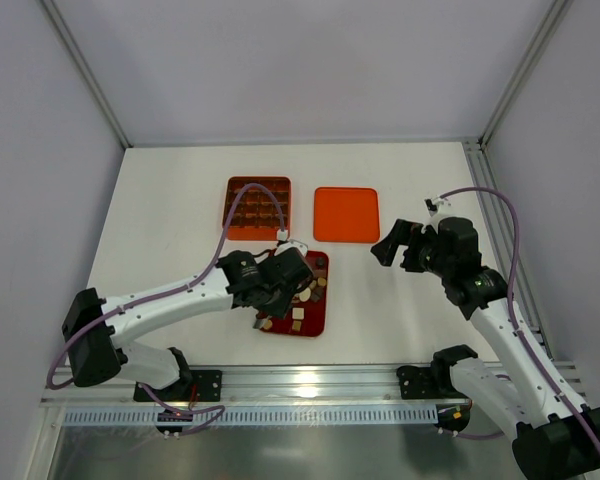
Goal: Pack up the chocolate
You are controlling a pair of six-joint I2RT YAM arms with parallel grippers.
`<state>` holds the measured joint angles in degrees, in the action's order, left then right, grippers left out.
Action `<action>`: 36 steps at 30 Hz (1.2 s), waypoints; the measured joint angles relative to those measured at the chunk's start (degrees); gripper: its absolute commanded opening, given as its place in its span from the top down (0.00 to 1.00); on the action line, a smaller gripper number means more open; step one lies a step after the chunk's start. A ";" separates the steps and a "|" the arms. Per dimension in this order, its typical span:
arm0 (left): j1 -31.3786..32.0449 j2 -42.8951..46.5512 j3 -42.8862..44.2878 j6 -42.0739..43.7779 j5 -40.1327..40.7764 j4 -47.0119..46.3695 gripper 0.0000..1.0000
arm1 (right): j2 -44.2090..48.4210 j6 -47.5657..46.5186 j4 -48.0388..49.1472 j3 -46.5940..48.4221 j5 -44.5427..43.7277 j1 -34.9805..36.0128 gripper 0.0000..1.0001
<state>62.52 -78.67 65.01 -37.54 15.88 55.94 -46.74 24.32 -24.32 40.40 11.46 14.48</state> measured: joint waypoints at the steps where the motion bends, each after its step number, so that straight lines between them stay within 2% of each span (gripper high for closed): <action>1: 0.07 -0.02 0.00 0.00 0.02 0.00 0.60 | 0.00 0.00 0.02 -0.09 0.00 0.04 0.00; 15: 0.11 -1.09 0.00 0.02 0.33 0.04 0.69 | 0.00 0.02 0.26 -0.81 0.00 0.09 0.00; 30: 0.00 -0.42 4.48 0.57 3.80 2.21 0.69 | 0.00 0.02 0.26 -0.81 -0.02 0.09 0.00; 36: -2.67 0.00 6.99 1.77 4.20 2.60 0.68 | -0.02 0.02 0.24 -0.74 -0.02 0.09 0.00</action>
<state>59.86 -78.67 72.01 -35.77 20.08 58.54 -46.76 24.34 -24.08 39.66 11.44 14.57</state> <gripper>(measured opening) 0.319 0.996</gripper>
